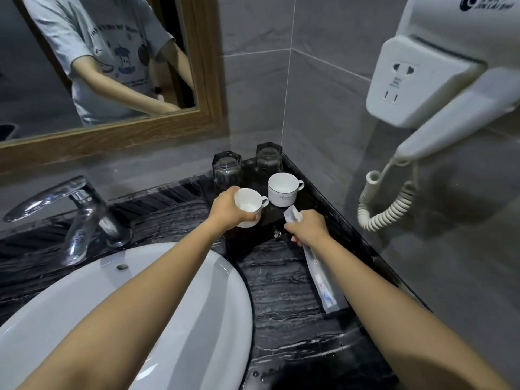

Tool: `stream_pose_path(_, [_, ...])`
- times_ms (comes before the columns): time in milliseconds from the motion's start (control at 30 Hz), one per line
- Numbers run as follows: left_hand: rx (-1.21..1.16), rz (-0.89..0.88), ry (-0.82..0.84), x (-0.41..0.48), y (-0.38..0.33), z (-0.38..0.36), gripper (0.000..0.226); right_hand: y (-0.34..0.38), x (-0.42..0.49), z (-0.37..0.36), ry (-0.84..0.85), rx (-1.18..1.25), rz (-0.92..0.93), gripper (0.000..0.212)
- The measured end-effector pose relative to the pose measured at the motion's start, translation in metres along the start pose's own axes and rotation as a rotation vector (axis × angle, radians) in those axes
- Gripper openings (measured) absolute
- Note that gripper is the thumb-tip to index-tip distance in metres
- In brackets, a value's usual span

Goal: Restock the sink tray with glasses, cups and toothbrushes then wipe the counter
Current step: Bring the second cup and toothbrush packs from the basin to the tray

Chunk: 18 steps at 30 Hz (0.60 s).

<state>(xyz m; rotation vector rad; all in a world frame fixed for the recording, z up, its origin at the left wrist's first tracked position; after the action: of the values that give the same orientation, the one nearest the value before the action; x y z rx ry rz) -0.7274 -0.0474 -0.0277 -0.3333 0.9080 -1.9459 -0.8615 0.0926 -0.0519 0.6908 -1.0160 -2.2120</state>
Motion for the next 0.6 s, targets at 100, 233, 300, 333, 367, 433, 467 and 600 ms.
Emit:
stream_pose_path(100, [-0.019, -0.006, 0.001, 0.007, 0.007, -0.003, 0.064, -0.014, 0.008, -0.014, 0.02, 0.048, -0.095, 0.017])
stream_pose_path(233, [-0.045, 0.019, 0.003, 0.014, 0.017, -0.003, 0.078, -0.028, 0.018, -0.036, -0.018, 0.25, -0.236, 0.039])
stream_pose_path(300, [-0.06, 0.034, 0.004, 0.016, 0.021, -0.001, 0.086, -0.033, 0.023, -0.044, -0.032, 0.317, -0.282, 0.034])
stream_pose_path(333, [-0.059, 0.034, 0.006, 0.017, 0.022, -0.001, 0.089, -0.036, 0.025, -0.048, -0.039, 0.338, -0.299, 0.028])
stream_pose_path(367, [-0.056, 0.03, 0.01, 0.018, 0.023, -0.001, 0.091, -0.038, 0.027, -0.051, -0.045, 0.351, -0.313, 0.024])
stream_pose_path(433, [-0.052, 0.028, 0.023, 0.019, 0.024, -0.001, 0.094, -0.041, 0.03, -0.056, -0.056, 0.367, -0.332, 0.022])
stream_pose_path(467, [-0.05, 0.028, 0.03, 0.019, 0.025, -0.001, 0.095, -0.043, 0.032, -0.058, -0.062, 0.377, -0.343, 0.023])
stream_pose_path(600, [-0.045, 0.015, 0.049, 0.02, 0.026, -0.001, 0.097, -0.048, 0.035, -0.064, -0.084, 0.437, -0.382, 0.017])
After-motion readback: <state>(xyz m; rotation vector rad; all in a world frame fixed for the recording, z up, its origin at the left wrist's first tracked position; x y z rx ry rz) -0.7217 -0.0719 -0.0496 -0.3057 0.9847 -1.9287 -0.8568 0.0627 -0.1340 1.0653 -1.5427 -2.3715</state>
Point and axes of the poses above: each hand's wrist, its own x-axis towards the middle knuckle, its own z-axis out of the back of the hand, y = z × x, the point moved 3 cm from there along x, towards the middle knuckle, and after that the axes turned 6 degrees about z, right-handed, at the moved point
